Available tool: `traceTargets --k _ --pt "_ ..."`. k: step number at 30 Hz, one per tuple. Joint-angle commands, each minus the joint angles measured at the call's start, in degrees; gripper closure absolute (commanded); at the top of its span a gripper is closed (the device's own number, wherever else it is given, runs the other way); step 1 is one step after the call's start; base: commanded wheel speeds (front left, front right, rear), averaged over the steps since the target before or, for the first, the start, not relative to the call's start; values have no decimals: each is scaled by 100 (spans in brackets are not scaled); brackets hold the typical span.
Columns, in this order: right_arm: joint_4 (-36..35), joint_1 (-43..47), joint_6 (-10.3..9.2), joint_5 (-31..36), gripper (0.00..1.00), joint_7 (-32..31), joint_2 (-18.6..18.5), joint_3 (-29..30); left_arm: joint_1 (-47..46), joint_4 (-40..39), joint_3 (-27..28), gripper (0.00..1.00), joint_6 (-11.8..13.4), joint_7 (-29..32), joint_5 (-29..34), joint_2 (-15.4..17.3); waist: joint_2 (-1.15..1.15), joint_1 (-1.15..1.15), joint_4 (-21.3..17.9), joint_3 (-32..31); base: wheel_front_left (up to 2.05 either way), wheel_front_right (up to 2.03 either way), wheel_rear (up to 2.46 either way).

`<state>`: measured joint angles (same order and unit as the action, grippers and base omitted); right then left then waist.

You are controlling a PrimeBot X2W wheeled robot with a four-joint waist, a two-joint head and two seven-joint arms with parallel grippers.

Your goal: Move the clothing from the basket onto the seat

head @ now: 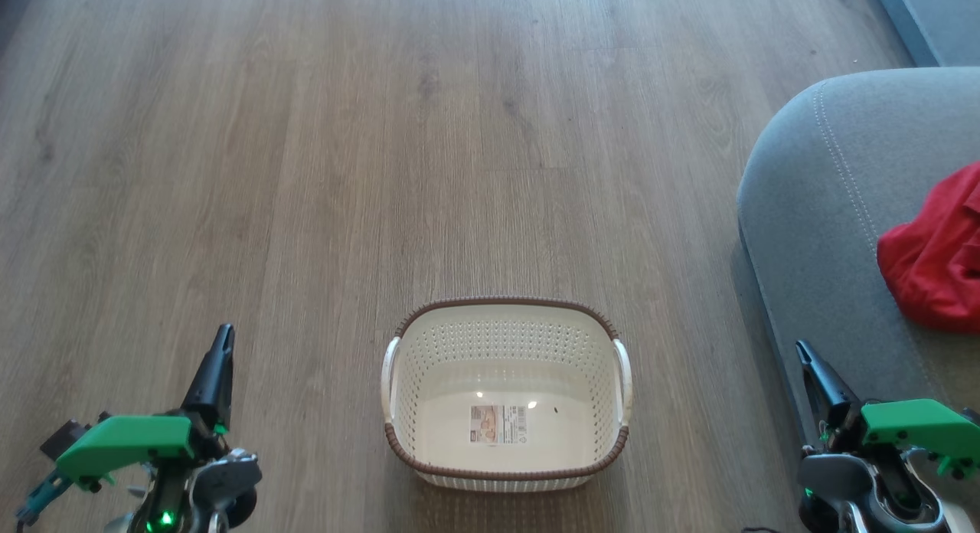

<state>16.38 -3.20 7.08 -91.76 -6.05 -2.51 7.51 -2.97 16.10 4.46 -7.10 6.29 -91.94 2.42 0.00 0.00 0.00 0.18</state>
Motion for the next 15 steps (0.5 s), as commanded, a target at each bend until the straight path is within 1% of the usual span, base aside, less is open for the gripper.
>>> traceTargets --k 1,15 --pt "-235 -298 41 -40 100 -44 -37 -99 -322 -205 206 100 -39 19 -23 45 0 0 0 0 0 0 0" --pt "-235 -298 41 -40 100 -44 -37 -99 -322 -205 206 100 -39 19 -23 45 0 0 0 0 0 0 0"
